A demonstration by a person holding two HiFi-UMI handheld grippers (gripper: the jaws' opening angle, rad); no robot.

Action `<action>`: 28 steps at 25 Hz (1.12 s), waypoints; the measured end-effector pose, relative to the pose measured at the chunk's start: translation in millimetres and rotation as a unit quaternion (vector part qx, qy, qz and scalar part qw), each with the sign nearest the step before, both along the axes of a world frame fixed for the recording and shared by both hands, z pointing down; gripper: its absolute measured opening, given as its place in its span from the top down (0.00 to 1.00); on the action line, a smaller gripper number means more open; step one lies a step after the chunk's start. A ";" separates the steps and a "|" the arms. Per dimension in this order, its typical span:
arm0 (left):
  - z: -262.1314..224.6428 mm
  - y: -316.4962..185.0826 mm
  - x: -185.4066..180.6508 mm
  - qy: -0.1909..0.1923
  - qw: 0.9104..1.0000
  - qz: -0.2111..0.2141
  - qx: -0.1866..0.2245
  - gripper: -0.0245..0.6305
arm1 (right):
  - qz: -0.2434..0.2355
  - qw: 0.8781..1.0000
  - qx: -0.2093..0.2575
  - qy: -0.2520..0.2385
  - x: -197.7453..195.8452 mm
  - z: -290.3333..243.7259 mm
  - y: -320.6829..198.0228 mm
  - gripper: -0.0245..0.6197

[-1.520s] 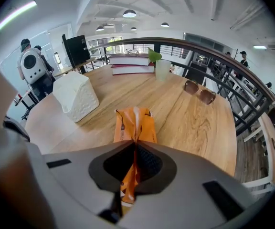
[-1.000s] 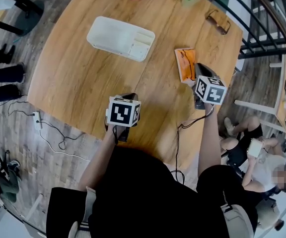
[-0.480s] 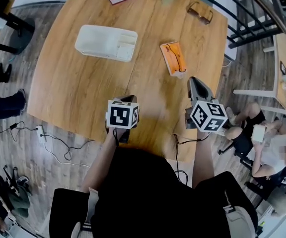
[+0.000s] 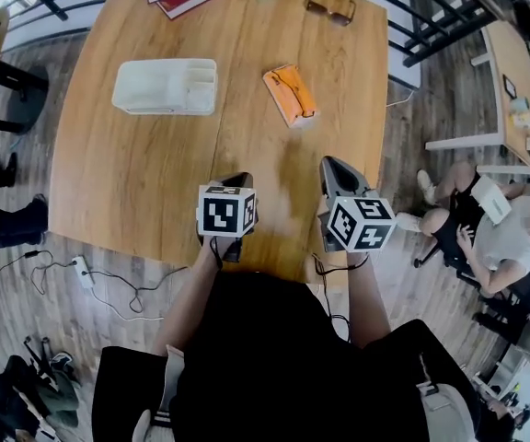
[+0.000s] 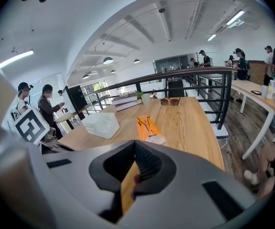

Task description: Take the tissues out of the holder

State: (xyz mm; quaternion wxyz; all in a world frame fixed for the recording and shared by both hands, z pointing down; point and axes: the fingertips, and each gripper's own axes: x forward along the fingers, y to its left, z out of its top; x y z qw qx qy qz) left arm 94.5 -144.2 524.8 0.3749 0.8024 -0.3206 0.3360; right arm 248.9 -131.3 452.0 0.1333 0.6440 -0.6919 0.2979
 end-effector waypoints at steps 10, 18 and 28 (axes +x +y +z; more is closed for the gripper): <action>-3.3 16.4 28.3 -0.005 0.999 0.033 0.012 0.95 | 0.034 0.998 -0.049 -0.022 13.4 21.1 35.0 0.94; -5.8 25.0 30.0 -0.010 0.999 0.039 0.018 0.95 | 0.032 0.995 -0.083 -0.038 11.4 36.2 48.7 0.94; -7.7 22.7 12.6 -0.015 0.999 0.020 0.022 0.95 | 0.021 0.994 -0.098 -0.039 2.5 42.6 45.4 0.94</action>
